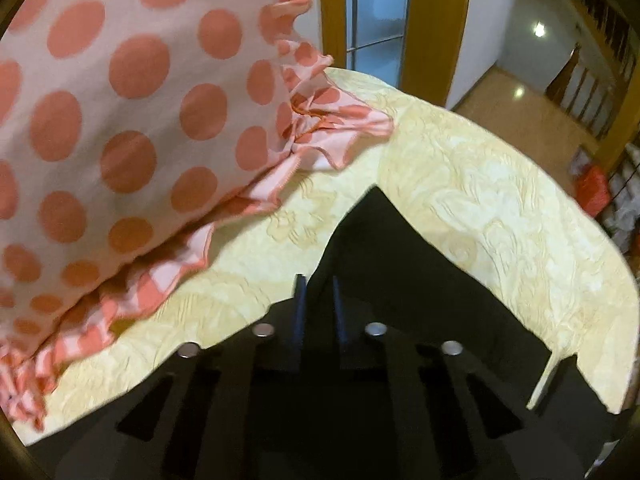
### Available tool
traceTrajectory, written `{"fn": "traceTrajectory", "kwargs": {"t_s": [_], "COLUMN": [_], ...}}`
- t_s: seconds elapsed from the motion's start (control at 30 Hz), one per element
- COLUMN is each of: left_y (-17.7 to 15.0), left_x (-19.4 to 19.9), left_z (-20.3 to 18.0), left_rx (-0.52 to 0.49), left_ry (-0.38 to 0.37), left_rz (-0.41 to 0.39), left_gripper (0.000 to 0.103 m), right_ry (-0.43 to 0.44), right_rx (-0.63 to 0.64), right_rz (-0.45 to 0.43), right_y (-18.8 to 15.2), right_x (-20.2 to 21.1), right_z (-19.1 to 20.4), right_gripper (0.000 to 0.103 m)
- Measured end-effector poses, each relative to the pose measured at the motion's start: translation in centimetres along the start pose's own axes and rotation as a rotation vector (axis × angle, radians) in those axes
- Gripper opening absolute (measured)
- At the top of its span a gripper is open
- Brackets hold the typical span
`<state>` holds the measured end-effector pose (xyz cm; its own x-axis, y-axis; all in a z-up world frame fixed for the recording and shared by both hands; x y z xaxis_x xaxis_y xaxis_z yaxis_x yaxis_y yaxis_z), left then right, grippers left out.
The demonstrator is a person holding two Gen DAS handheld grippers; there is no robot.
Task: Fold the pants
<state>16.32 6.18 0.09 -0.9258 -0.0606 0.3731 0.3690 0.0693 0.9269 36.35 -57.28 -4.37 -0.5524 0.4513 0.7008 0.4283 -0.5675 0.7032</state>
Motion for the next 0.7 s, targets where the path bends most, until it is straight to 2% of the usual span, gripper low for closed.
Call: {"fn": "traceTrajectory", "kwargs": {"t_s": [0.1, 0.23, 0.37, 0.47, 0.53, 0.7], "left_y": [0.2, 0.5, 0.8, 1.2, 1.5, 1.7], "left_x": [0.5, 1.5, 2.2, 3.1, 3.4, 3.3], "left_z": [0.1, 0.3, 0.5, 0.8, 1.0, 1.5], "left_rx": [0.008, 0.029, 0.049, 0.064, 0.068, 0.085], "left_ry": [-0.001, -0.009, -0.015, -0.009, 0.002, 0.011], "left_rz": [-0.017, -0.045, -0.052, -0.074, -0.089, -0.082], "left_gripper": [0.101, 0.101, 0.101, 0.101, 0.101, 0.101], "right_ry": [0.127, 0.287, 0.420, 0.446, 0.439, 0.461], "right_rx": [-0.081, -0.158, -0.245, -0.285, -0.306, -0.367], "right_rz": [-0.070, -0.166, -0.194, -0.200, -0.176, -0.077], "right_y": [0.2, -0.2, -2.6, -5.6, -7.8, -10.9], "right_x": [2.8, 9.1, 15.1, 18.3, 18.8, 17.4], "right_z": [-2.2, -4.6, -8.2, -11.4, -13.0, -14.8], "right_gripper": [0.002, 0.002, 0.002, 0.002, 0.002, 0.002]}}
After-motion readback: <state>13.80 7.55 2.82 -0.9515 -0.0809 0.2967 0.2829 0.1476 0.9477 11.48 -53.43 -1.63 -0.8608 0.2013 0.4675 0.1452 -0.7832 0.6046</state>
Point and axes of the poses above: each gripper's, at about its wrist camera, not at the fingertips, and x roughly against the way its jaws point, z to its left, y to its top, the point moved 6 cm from there along -x, roughly the way its jaws point, and after that the axes turned 15 degrees about -z, right-handed, at the moved point
